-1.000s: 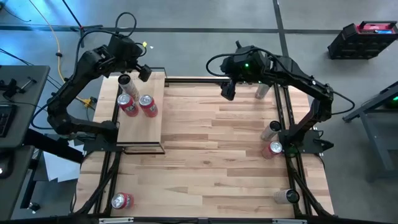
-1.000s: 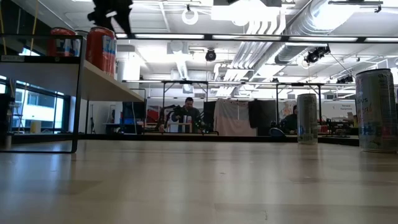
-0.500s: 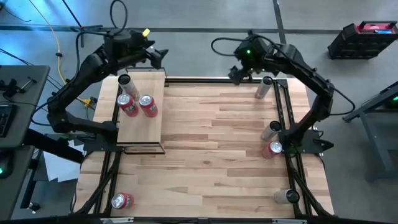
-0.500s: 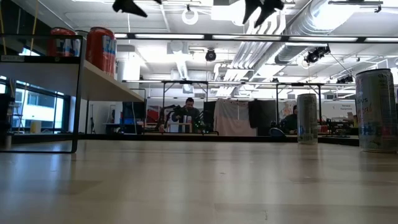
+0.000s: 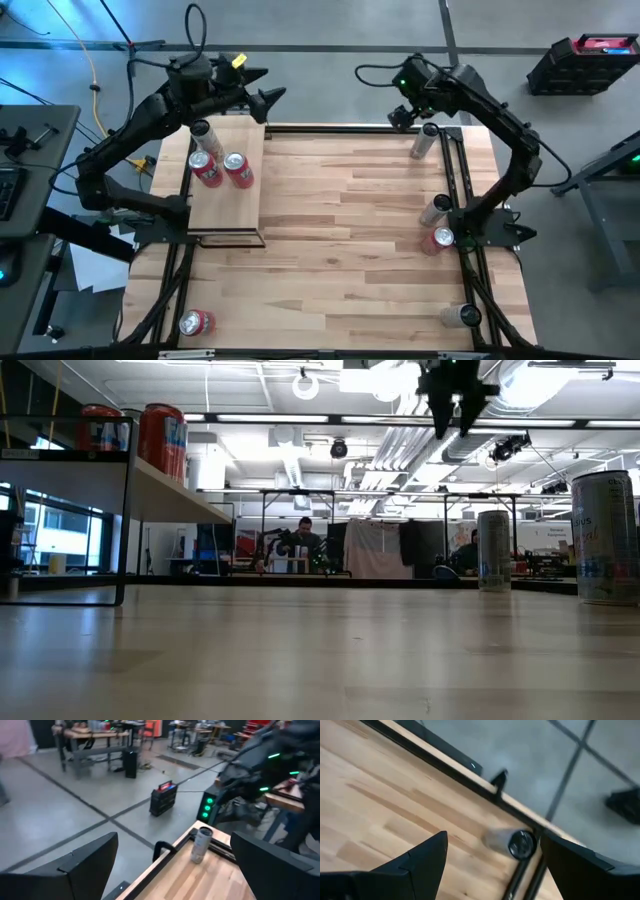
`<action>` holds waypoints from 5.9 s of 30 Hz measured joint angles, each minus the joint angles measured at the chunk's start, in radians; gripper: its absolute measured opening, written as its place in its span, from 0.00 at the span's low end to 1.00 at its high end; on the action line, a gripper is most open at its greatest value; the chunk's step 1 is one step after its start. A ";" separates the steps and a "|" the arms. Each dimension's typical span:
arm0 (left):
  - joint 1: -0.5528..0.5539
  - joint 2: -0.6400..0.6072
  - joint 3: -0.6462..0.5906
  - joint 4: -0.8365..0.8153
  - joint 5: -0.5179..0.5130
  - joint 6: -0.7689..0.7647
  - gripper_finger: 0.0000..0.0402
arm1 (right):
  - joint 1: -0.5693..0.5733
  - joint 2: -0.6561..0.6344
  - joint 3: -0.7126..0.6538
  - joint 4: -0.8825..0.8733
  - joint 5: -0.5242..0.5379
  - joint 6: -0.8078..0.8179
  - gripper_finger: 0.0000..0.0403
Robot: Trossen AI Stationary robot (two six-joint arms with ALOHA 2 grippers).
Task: Place canned beverage on shelf
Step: Put the top white yellow soda can on the shelf aligned with the other white yellow soda can
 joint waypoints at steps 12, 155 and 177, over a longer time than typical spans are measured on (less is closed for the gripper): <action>-0.083 -0.001 0.000 -0.026 0.113 0.119 0.94 | -0.136 -0.018 -0.292 0.055 0.027 0.335 0.76; -0.123 -0.129 0.000 -0.062 0.349 -0.001 0.94 | 0.357 0.638 0.240 0.342 -0.646 -1.142 0.75; -0.122 -0.129 0.000 -0.148 0.338 0.050 0.94 | 0.411 0.639 0.408 0.192 -0.541 -0.996 0.79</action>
